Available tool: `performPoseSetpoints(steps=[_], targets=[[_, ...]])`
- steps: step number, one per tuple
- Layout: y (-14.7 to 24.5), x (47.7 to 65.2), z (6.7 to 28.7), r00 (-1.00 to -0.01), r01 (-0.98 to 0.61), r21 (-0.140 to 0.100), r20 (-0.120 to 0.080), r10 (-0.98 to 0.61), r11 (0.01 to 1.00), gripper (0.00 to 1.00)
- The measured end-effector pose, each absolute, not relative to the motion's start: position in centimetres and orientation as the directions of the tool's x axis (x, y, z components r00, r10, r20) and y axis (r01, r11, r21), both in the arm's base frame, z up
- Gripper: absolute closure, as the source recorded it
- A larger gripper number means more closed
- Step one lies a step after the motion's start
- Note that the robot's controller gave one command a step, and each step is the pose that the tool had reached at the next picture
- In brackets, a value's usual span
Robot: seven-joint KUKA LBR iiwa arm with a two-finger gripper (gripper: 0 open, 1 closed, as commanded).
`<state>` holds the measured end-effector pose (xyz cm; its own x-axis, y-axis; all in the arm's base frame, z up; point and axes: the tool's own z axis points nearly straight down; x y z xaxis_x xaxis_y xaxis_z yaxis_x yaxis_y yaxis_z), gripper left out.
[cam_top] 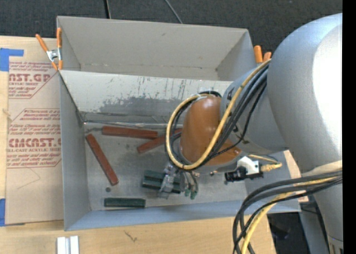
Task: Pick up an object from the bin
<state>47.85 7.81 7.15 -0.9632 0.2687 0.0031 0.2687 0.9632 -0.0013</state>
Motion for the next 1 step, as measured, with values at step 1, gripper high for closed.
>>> performPoseSetpoints(steps=[1], targets=[[7.83,47.9,8.07,-0.963,0.268,0.0,0.0,0.268,0.963,1.0]])
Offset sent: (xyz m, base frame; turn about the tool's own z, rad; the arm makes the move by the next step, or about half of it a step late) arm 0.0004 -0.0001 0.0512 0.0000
